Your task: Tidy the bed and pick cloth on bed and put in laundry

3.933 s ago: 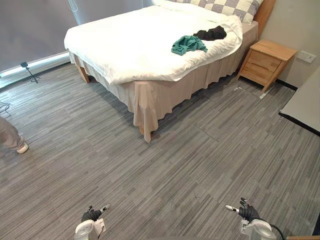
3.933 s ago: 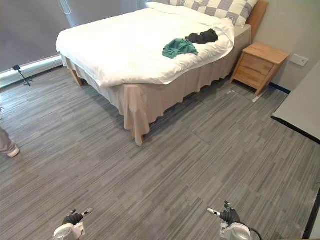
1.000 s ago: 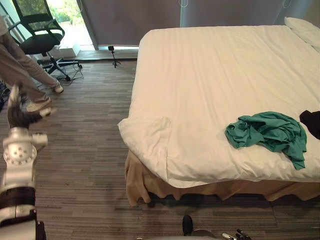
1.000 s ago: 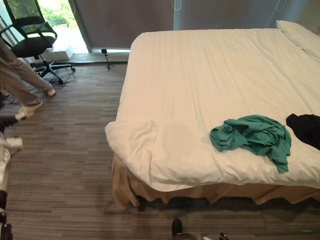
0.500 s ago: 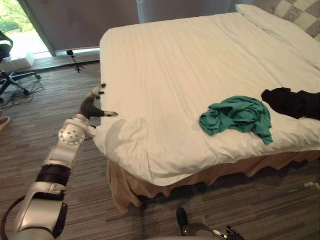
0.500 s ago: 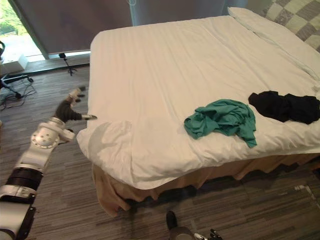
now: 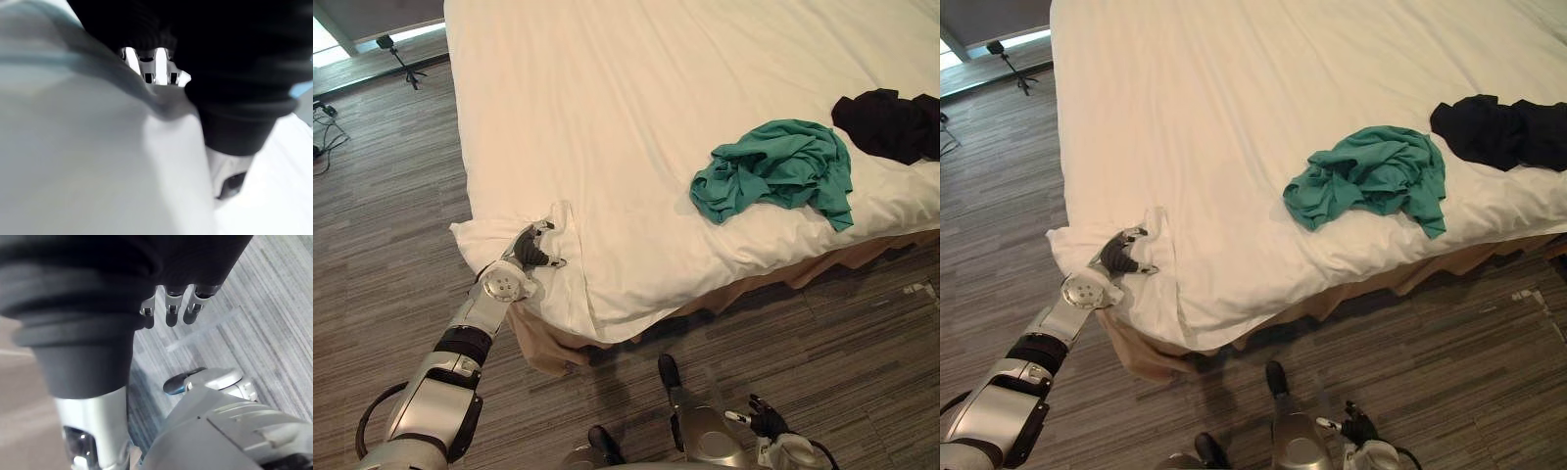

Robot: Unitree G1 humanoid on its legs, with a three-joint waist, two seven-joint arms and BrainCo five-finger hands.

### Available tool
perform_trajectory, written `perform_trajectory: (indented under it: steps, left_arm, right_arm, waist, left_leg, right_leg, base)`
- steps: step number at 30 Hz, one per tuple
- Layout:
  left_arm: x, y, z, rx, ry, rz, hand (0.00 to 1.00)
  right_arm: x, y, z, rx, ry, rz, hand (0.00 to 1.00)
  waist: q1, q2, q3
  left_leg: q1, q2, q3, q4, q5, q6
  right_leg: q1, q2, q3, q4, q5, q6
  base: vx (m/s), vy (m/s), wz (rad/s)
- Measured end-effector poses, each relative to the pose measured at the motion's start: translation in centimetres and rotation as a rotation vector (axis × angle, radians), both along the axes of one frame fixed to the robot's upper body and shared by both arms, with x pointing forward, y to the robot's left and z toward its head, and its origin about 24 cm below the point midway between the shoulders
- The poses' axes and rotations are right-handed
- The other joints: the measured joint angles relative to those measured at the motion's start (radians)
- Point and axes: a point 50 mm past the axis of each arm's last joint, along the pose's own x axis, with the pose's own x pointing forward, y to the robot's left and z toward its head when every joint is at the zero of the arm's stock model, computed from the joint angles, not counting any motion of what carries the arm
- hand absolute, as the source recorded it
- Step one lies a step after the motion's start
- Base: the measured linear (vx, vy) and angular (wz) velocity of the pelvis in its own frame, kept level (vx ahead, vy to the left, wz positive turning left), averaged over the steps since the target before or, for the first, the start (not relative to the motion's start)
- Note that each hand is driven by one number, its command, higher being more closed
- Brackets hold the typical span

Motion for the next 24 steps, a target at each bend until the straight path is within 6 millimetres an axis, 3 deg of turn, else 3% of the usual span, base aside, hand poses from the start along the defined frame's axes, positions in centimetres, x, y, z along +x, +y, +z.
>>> perform_trajectory:
  steps: [3, 6, 7, 10, 13, 15, 19, 21, 23, 24]
  left_arm:
    - [-1.4, -0.3, -2.0, -0.042, 0.035, 0.022, 1.00]
    - [-4.1, 0.2, -4.6, -0.120, 0.060, 0.087, 1.00]
    - [-4.6, 0.5, -5.1, -0.131, 0.067, 0.103, 0.00]
    - [-8.4, 2.3, -8.2, -0.171, 0.146, 0.225, 0.00]
    - [-13.6, 5.4, -11.2, -0.226, 0.228, 0.470, 0.00]
    - [-15.0, 6.0, -11.8, -0.248, 0.239, 0.547, 0.00]
    - [-20.9, 6.8, -15.2, -0.300, 0.377, 0.810, 0.00]
    - [-27.2, 7.5, -17.5, -0.282, 0.568, 1.037, 0.00]
    - [-30.9, 7.4, -18.3, -0.291, 0.666, 1.152, 0.00]
    - [-33.3, 7.0, -18.7, -0.306, 0.727, 1.215, 0.00]
  right_arm:
    - [-0.3, -0.4, 0.0, -0.011, 0.008, -0.005, 0.00]
    - [-0.5, -0.7, 0.0, -0.022, 0.016, -0.015, 0.00]
    - [-0.5, -0.8, 0.0, -0.023, 0.017, -0.016, 0.00]
    - [-1.1, -1.2, -0.2, -0.023, 0.045, -0.039, 0.00]
    - [-2.4, -1.3, -0.7, -0.010, 0.097, -0.066, 0.00]
    - [-2.8, -1.6, -0.9, -0.005, 0.112, -0.090, 0.00]
    - [-2.7, -1.9, -0.8, 0.014, 0.101, -0.133, 0.00]
    - [-3.1, -2.2, -0.9, 0.033, 0.103, -0.205, 0.00]
    - [-4.4, -2.8, -1.1, 0.046, 0.124, -0.312, 0.00]
    - [-5.6, -3.3, -1.3, 0.054, 0.148, -0.434, 0.00]
  waist:
    - [0.000, 0.004, -0.001]
    - [0.005, 0.011, -0.009]
    - [0.006, 0.012, -0.010]
    - [0.032, 0.024, -0.026]
    - [0.078, 0.025, -0.039]
    - [0.099, 0.024, -0.058]
    - [0.117, 0.011, -0.121]
    - [0.127, -0.003, -0.130]
    - [0.138, -0.012, -0.136]
    - [0.160, -0.016, -0.137]
  left_leg:
    - [0.011, -0.002, -0.023, -0.001, -0.001, 0.002]
    - [0.029, 0.002, -0.053, -0.003, -0.004, 0.006]
    - [0.029, 0.003, -0.059, -0.003, -0.004, 0.007]
    - [0.029, 0.012, -0.091, -0.004, -0.004, 0.007]
    - [0.041, 0.027, -0.135, -0.003, -0.003, 0.005]
    - [0.048, 0.027, -0.143, -0.003, -0.003, 0.004]
    - [0.054, 0.019, -0.166, -0.002, -0.002, 0.005]
    - [0.063, 0.011, -0.172, -0.003, -0.002, 0.005]
    - [0.063, 0.007, -0.186, -0.005, -0.002, 0.005]
    - [0.061, 0.006, -0.189, -0.009, -0.002, 0.006]
  right_leg:
    - [0.029, -0.007, -0.021, -0.003, -0.012, 0.006]
    - [0.064, -0.011, -0.056, -0.007, -0.040, 0.009]
    - [0.069, -0.012, -0.062, -0.007, -0.043, 0.007]
    - [0.080, -0.011, -0.096, -0.007, -0.050, 0.002]
    - [0.113, -0.004, -0.154, 0.000, -0.055, -0.002]
    - [0.128, -0.006, -0.176, -0.001, -0.063, -0.002]
    - [0.157, -0.017, -0.211, -0.007, -0.078, 0.001]
    - [0.170, -0.023, -0.221, -0.008, -0.083, 0.002]
    - [0.169, -0.027, -0.230, -0.009, -0.084, 0.002]
    - [0.169, -0.031, -0.237, -0.009, -0.084, 0.002]
  base:
    - [-0.04, 0.001, 0.22]
    - [-0.03, -0.008, 0.29]
    - [0.01, -0.015, 0.31]
    - [0.06, -0.016, 0.32]
    - [0.09, -0.002, 0.37]
    - [0.05, 0.014, 0.35]
    - [0.02, 0.029, 0.19]
    - [-0.01, 0.019, 0.10]
    - [-0.02, 0.006, 0.19]
    - [-0.05, 0.007, 0.20]
